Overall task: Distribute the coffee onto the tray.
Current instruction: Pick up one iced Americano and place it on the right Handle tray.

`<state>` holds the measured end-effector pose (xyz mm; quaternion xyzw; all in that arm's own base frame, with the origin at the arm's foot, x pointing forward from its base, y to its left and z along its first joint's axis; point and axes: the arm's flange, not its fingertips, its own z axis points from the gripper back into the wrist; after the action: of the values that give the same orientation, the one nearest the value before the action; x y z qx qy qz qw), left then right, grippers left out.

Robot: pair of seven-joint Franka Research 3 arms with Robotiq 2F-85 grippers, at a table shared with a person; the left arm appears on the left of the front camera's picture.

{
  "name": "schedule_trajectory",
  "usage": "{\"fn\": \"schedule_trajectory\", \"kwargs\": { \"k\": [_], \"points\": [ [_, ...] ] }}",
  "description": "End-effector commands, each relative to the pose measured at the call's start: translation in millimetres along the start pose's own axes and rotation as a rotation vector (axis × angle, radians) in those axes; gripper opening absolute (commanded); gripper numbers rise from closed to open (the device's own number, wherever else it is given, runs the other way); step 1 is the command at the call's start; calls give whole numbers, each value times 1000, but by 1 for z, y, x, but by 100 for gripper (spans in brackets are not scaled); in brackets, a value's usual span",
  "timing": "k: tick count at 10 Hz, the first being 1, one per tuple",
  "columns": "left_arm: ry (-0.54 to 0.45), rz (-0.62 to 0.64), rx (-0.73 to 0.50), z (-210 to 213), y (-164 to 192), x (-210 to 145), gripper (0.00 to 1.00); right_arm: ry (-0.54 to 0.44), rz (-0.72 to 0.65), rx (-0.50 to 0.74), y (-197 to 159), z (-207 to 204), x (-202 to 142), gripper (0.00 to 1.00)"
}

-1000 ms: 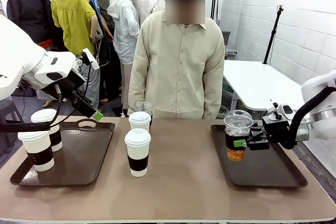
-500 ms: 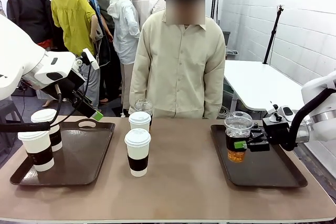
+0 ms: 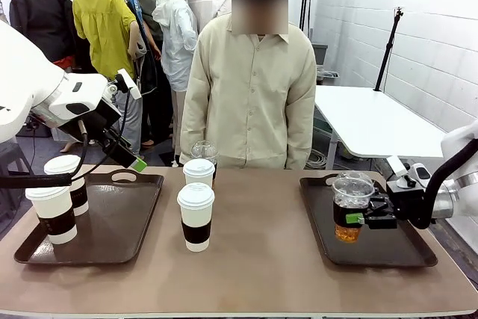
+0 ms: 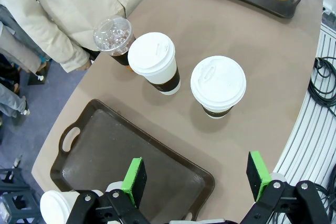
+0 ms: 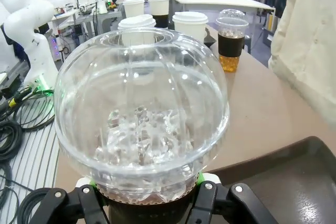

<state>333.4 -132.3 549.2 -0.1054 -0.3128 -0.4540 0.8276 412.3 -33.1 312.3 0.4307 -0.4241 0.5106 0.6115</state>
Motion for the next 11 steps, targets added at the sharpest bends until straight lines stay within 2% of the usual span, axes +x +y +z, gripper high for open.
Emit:
{"fn": "schedule_trajectory", "kwargs": {
  "k": [1,6,11],
  "points": [
    [4,-1,-2,1,0,0,100,-43,20,39,-3,6,-11,66],
    [4,-1,-2,1,0,0,100,-59,12,19,-16,-1,-47,66],
    [4,-1,-2,1,0,0,100,-89,54,26,-23,-2,-66,66]
  ]
}}
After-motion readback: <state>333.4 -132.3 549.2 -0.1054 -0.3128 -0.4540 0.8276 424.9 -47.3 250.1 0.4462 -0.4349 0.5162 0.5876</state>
